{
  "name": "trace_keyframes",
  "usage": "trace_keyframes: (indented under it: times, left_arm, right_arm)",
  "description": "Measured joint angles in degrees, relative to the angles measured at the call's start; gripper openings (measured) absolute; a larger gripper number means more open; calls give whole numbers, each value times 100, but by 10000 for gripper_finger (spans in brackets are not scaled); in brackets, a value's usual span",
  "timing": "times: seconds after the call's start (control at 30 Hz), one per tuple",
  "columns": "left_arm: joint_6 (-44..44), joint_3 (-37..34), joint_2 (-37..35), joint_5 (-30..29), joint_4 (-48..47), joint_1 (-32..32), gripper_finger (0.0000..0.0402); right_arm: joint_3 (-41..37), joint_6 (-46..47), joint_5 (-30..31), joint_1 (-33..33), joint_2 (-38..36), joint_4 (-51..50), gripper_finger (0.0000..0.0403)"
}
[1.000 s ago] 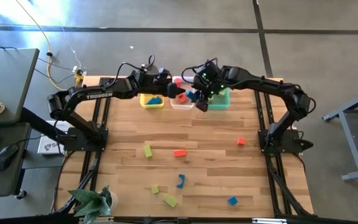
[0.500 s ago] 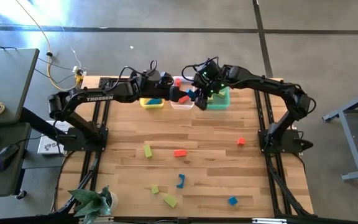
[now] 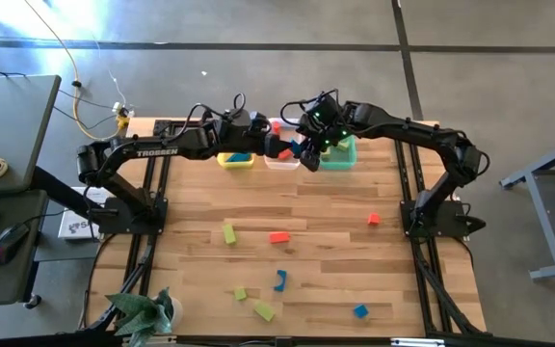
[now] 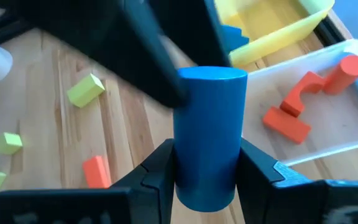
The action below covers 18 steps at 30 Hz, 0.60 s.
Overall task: Sort & place blocks by color
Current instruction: Put the blue block into the yellow bin
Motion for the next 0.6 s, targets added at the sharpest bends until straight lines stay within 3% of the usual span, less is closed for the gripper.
trace_keyframes:
  times: [0.23,0.6]
  left_arm:
    - [21,-2,146,-27,69,-105,224]
    - [331,-2,131,-66,354,-100,204]
  right_arm:
    - [0,249,-24,45,-4,29,105]
    - [0,419,304,348,-4,143,105]
